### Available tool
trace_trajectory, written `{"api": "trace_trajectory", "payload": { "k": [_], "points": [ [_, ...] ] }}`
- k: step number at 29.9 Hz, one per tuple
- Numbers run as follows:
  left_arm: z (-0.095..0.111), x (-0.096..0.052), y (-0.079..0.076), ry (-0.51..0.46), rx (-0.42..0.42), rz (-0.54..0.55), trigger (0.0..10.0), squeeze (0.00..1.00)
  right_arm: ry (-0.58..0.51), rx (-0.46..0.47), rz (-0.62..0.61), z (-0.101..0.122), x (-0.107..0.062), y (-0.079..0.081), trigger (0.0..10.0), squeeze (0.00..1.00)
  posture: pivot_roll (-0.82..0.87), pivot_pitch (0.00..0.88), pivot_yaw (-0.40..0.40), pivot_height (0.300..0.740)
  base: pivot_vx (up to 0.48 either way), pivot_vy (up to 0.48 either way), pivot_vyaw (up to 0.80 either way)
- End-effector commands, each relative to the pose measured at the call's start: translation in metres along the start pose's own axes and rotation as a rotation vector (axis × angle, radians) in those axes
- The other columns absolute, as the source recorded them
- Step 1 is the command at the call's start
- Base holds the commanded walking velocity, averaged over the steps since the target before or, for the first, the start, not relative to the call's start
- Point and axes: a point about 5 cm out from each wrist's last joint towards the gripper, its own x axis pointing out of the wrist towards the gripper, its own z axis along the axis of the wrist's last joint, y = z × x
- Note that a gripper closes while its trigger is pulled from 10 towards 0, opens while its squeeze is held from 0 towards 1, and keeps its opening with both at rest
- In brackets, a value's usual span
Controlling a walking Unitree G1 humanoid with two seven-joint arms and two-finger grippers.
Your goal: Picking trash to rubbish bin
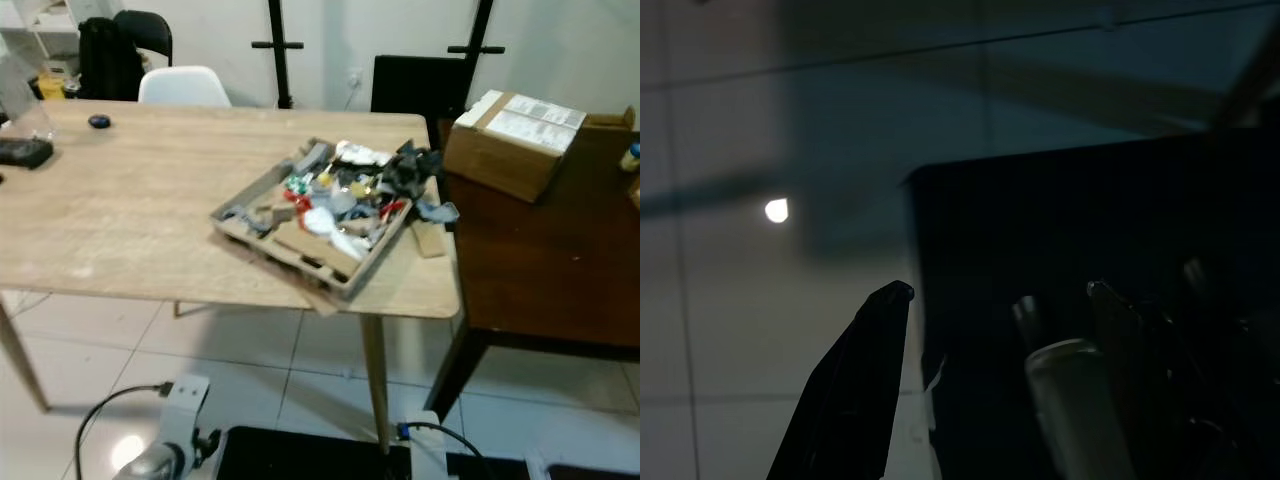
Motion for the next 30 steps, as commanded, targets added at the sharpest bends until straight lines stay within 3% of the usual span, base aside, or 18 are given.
{"api": "trace_trajectory", "payload": {
  "k": [1, 8, 10, 14, 15, 16, 17, 18, 20, 21, 22, 24, 30],
  "points": [
    [-0.003, 0.000, -0.002, 0.009, 0.003, -0.004, 10.0, 0.00, 0.030, 0.010, -0.007, -0.009, -0.002, -0.001, 10.0, 0.00, 0.09, 0.073, 0.037, 0.740, 0.000, 0.000, -0.63],
    [-0.002, -0.001, 0.000, -0.012, 0.034, -0.002, 10.0, 0.00, 0.006, -0.003, 0.006, -0.004, -0.001, 0.000, 10.0, 0.00, 0.09, 0.061, 0.030, 0.740, 0.000, 0.000, 0.00],
    [0.001, -0.002, 0.002, -0.039, 0.082, -0.026, 10.0, 0.00, -0.019, -0.027, 0.022, 0.001, -0.001, -0.001, 10.0, 0.00, 0.09, 0.059, 0.027, 0.740, 0.000, 0.000, 0.00],
    [0.011, -0.005, 0.001, -0.091, 0.183, -0.189, 10.0, 0.00, -0.065, -0.084, 0.078, 0.010, 0.000, -0.002, 10.0, 0.00, 0.09, 0.058, 0.025, 0.740, 0.000, 0.000, 0.00],
    [0.018, -0.008, -0.001, -0.108, 0.311, -0.332, 10.0, 0.00, -0.082, -0.138, 0.143, 0.015, -0.001, -0.002, 10.0, 0.00, 0.09, 0.056, 0.024, 0.740, 0.000, 0.000, 0.00],
    [0.018, -0.008, -0.001, -0.108, 0.311, -0.332, 10.0, 0.00, -0.082, -0.138, 0.143, 0.015, -0.001, -0.002, 10.0, 0.00, 0.09, 0.056, 0.024, 0.740, 0.000, 0.000, 0.00],
    [0.022, -0.012, -0.002, -0.102, 0.405, -0.460, 10.0, 0.00, -0.089, -0.197, 0.219, 0.018, -0.001, 0.000, 10.0, 0.00, 0.09, 0.054, 0.023, 0.740, 0.000, 0.000, 0.00],
    [0.026, -0.015, -0.001, -0.110, 0.428, -0.529, 10.0, 0.00, -0.102, -0.227, 0.274, 0.021, -0.002, 0.002, 10.0, 0.00, 0.09, 0.053, 0.022, 0.740, 0.000, 0.000, 0.00],
    [0.029, -0.017, -0.001, -0.116, 0.437, -0.570, 10.0, 0.00, -0.120, -0.248, 0.331, 0.025, -0.003, 0.005, 10.0, 0.00, 0.09, 0.052, 0.023, 0.740, 0.000, 0.000, 0.00],
    [0.054, -0.021, 0.004, -0.168, 0.377, -0.653, 10.0, 0.00, -0.174, -0.309, 0.469, 0.038, -0.007, 0.009, 10.0, 0.00, 0.09, 0.050, 0.025, 0.740, 0.000, 0.000, 0.00],
    [0.054, -0.021, 0.004, -0.168, 0.377, -0.653, 10.0, 0.00, -0.174, -0.309, 0.469, 0.038, -0.007, 0.009, 10.0, 0.00, 0.09, 0.050, 0.025, 0.740, 0.000, 0.000, 0.00],
    [0.082, -0.026, 0.007, -0.204, 0.359, -0.722, 10.0, 0.00, -0.250, -0.360, 0.625, 0.058, -0.014, 0.012, 10.0, 0.00, 0.09, 0.049, 0.026, 0.740, 0.000, 0.000, 0.00],
    [0.112, -0.034, 0.007, -0.236, 0.411, -0.788, 10.0, 0.00, -0.359, -0.331, 0.835, 0.095, -0.033, 0.017, 10.0, 0.00, 0.09, 0.046, 0.028, 0.740, 0.000, 0.000, 0.00]
  ]
}}
